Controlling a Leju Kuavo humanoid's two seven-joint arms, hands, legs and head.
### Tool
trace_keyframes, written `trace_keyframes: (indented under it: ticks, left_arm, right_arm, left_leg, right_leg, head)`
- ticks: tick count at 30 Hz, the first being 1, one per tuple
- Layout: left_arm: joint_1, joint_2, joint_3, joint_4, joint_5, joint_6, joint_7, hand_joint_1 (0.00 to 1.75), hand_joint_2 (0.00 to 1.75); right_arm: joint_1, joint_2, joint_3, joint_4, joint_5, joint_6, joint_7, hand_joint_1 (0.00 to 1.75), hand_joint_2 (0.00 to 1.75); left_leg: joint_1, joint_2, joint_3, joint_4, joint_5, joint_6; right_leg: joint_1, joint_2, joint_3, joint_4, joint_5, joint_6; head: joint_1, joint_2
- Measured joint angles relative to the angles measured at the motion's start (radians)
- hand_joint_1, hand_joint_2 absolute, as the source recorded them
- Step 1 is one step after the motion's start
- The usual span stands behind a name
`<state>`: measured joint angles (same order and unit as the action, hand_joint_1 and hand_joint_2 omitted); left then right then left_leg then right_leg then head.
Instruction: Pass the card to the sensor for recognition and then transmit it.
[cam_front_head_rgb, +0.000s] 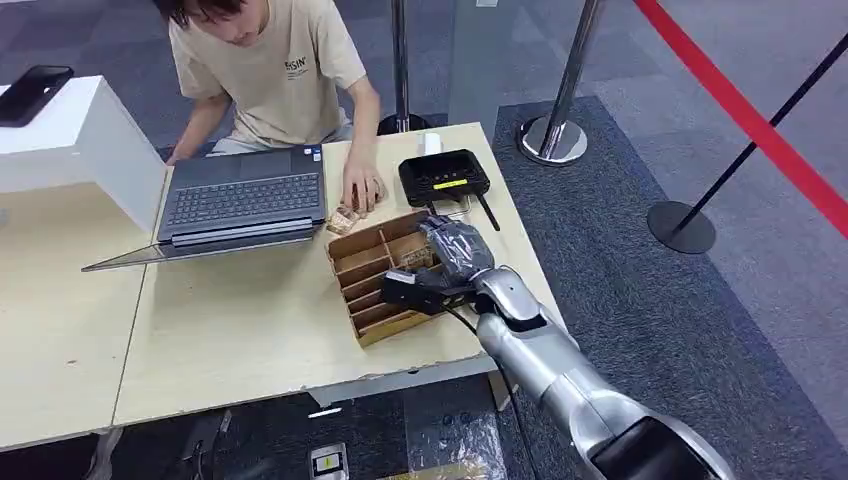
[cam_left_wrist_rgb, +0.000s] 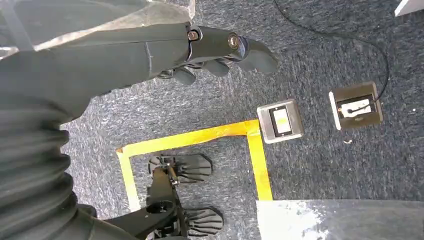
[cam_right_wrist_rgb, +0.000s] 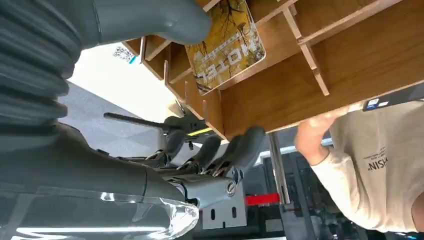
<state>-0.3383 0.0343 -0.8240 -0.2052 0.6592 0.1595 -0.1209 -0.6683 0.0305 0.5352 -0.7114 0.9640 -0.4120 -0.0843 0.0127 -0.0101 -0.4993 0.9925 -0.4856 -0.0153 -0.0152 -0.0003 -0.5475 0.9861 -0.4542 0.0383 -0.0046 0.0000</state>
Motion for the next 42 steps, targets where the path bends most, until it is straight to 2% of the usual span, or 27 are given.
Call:
trace_keyframes:
  ticks: [3, 15, 23, 37, 42]
  left_arm:
    - [0.0, 0.0, 0.0, 0.0, 0.0, 0.0, 0.002, 0.0, 1.75]
    - [-0.003, -0.003, 0.001, -0.002, -0.002, 0.0, 0.006, 0.0, 1.75]
    - [-0.006, -0.008, 0.001, -0.003, -0.002, 0.0, 0.007, 0.0, 1.75]
    - [-0.015, -0.018, 0.001, -0.005, -0.003, 0.0, 0.03, 0.0, 1.75]
    - [-0.015, -0.02, 0.002, -0.006, -0.003, 0.0, 0.031, 0.0, 1.75]
  right_arm:
    - [-0.001, 0.001, 0.001, 0.007, -0.003, -0.001, -0.005, 0.63, 1.75]
    - [-0.011, 0.005, 0.005, 0.031, -0.005, -0.001, -0.009, 0.65, 1.75]
    - [-0.013, 0.007, 0.006, 0.04, -0.005, -0.001, -0.01, 0.91, 1.75]
    - [-0.018, 0.01, 0.008, 0.051, 0.027, 0.008, 0.008, 0.91, 1.75]
    - [-0.02, 0.01, 0.01, 0.059, 0.027, 0.009, 0.008, 0.98, 1.75]
  left_leg:
    - [0.0, 0.0, 0.0, 0.0, 0.0, 0.0]
    - [0.0, 0.0, 0.0, 0.0, 0.0, 0.0]
    - [0.0, 0.0, 0.0, 0.0, 0.0, 0.0]
    - [0.0, 0.0, 0.0, 0.0, 0.0, 0.0]
    - [0.0, 0.0, 0.0, 0.0, 0.0, 0.0]
  right_leg:
    - [0.0, 0.0, 0.0, 0.0, 0.0, 0.0]
    - [0.0, 0.0, 0.0, 0.0, 0.0, 0.0]
    - [0.0, 0.0, 0.0, 0.0, 0.0, 0.0]
    - [0.0, 0.0, 0.0, 0.0, 0.0, 0.0]
    - [0.0, 0.0, 0.0, 0.0, 0.0, 0.0]
  head:
    - [0.0, 0.0]
    - [0.0, 0.0]
    - [0.0, 0.0]
    - [0.0, 0.0]
    - [0.0, 0.0]
